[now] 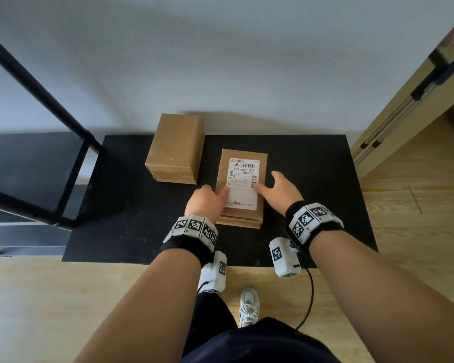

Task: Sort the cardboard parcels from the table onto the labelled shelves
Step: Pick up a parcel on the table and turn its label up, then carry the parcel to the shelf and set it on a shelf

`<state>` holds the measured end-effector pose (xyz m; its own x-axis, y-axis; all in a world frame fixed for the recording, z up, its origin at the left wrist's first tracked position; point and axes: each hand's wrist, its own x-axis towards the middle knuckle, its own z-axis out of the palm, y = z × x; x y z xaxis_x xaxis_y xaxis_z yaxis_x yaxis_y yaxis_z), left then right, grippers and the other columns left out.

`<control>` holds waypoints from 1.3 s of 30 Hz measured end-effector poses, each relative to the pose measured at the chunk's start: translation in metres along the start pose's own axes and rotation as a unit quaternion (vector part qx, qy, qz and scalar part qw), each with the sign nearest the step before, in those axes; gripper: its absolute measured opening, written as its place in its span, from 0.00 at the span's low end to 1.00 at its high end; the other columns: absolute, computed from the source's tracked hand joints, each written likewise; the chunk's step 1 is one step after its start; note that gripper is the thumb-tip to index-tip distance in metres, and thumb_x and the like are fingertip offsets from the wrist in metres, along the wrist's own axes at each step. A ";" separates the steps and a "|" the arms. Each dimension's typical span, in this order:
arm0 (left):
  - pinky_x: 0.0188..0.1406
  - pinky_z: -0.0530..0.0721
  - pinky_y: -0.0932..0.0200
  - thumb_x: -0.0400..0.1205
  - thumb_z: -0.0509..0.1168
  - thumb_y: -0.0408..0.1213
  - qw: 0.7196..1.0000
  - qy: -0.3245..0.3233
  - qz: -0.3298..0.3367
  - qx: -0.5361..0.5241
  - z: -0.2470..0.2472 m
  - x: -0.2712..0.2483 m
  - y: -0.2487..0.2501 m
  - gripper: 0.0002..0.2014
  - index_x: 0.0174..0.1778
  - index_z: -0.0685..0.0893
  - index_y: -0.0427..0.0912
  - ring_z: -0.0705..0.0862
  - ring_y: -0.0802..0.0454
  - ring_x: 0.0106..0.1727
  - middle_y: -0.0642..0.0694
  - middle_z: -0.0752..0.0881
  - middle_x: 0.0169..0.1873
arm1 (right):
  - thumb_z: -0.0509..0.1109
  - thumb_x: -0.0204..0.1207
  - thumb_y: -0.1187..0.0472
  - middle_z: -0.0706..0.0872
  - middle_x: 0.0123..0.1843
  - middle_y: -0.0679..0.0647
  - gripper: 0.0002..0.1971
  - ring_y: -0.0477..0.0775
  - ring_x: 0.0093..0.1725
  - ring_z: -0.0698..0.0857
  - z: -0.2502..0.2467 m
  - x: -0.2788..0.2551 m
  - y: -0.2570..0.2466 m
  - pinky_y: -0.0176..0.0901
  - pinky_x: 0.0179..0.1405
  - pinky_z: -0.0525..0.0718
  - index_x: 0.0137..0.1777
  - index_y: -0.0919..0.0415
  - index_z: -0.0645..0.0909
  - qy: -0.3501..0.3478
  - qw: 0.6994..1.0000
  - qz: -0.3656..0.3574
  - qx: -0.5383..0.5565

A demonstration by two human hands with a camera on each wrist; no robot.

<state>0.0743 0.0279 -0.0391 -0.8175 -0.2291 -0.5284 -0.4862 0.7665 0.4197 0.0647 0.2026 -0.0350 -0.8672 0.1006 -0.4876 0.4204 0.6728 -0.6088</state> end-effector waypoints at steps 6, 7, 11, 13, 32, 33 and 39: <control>0.55 0.81 0.53 0.85 0.61 0.56 0.994 -0.027 -0.013 -0.107 0.008 -0.007 0.000 0.30 0.76 0.74 0.38 0.83 0.43 0.65 0.41 0.83 0.67 | 0.54 0.87 0.42 0.83 0.71 0.59 0.30 0.59 0.66 0.83 0.013 -0.004 0.006 0.51 0.62 0.81 0.79 0.63 0.69 -0.041 0.998 0.027 0.026; 0.57 0.80 0.53 0.86 0.60 0.54 0.992 -0.040 -0.013 -0.122 0.009 -0.008 0.001 0.30 0.79 0.73 0.38 0.83 0.43 0.68 0.41 0.83 0.69 | 0.53 0.87 0.42 0.82 0.71 0.60 0.30 0.59 0.67 0.83 0.014 -0.006 0.006 0.51 0.63 0.80 0.79 0.64 0.69 -0.049 0.998 0.034 0.030; 0.63 0.83 0.51 0.85 0.62 0.53 0.986 -0.039 0.004 -0.165 0.007 -0.013 0.002 0.29 0.79 0.75 0.40 0.84 0.45 0.66 0.44 0.85 0.67 | 0.52 0.87 0.44 0.84 0.68 0.59 0.28 0.59 0.64 0.84 0.009 -0.008 0.002 0.54 0.64 0.81 0.78 0.63 0.71 -0.049 0.997 0.036 0.040; 0.65 0.83 0.49 0.83 0.65 0.54 0.980 -0.024 0.010 -0.195 0.000 -0.015 0.005 0.30 0.79 0.74 0.41 0.83 0.46 0.67 0.45 0.84 0.69 | 0.53 0.87 0.45 0.85 0.66 0.58 0.26 0.57 0.61 0.85 0.003 -0.010 -0.004 0.54 0.63 0.82 0.76 0.62 0.73 -0.034 0.997 0.018 0.061; 0.43 0.87 0.69 0.84 0.68 0.47 0.861 0.045 0.201 -0.465 -0.131 -0.083 0.066 0.17 0.66 0.86 0.46 0.91 0.61 0.51 0.52 0.93 0.53 | 0.50 0.89 0.52 0.89 0.56 0.49 0.18 0.49 0.58 0.88 -0.111 -0.080 -0.094 0.49 0.56 0.86 0.62 0.54 0.82 0.079 0.941 -0.221 0.243; 0.49 0.87 0.66 0.84 0.69 0.47 0.859 0.052 0.211 -0.463 -0.135 -0.086 0.068 0.18 0.68 0.85 0.46 0.91 0.59 0.54 0.52 0.93 0.54 | 0.50 0.89 0.52 0.89 0.58 0.49 0.19 0.49 0.59 0.87 -0.114 -0.082 -0.097 0.49 0.56 0.86 0.64 0.53 0.82 0.083 0.938 -0.226 0.248; 0.67 0.85 0.51 0.81 0.72 0.43 0.837 0.063 0.250 -0.482 -0.155 -0.094 0.078 0.19 0.68 0.87 0.45 0.90 0.54 0.61 0.51 0.93 0.56 | 0.52 0.88 0.51 0.87 0.62 0.45 0.18 0.43 0.60 0.85 -0.126 -0.090 -0.110 0.42 0.53 0.84 0.72 0.47 0.76 0.119 0.915 -0.251 0.294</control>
<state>0.0653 0.0162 0.1571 -0.9900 -0.1313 -0.0519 -0.0467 -0.0425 0.9980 0.0626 0.2123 0.1547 -0.9945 0.0910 0.0522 -0.0357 0.1747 -0.9840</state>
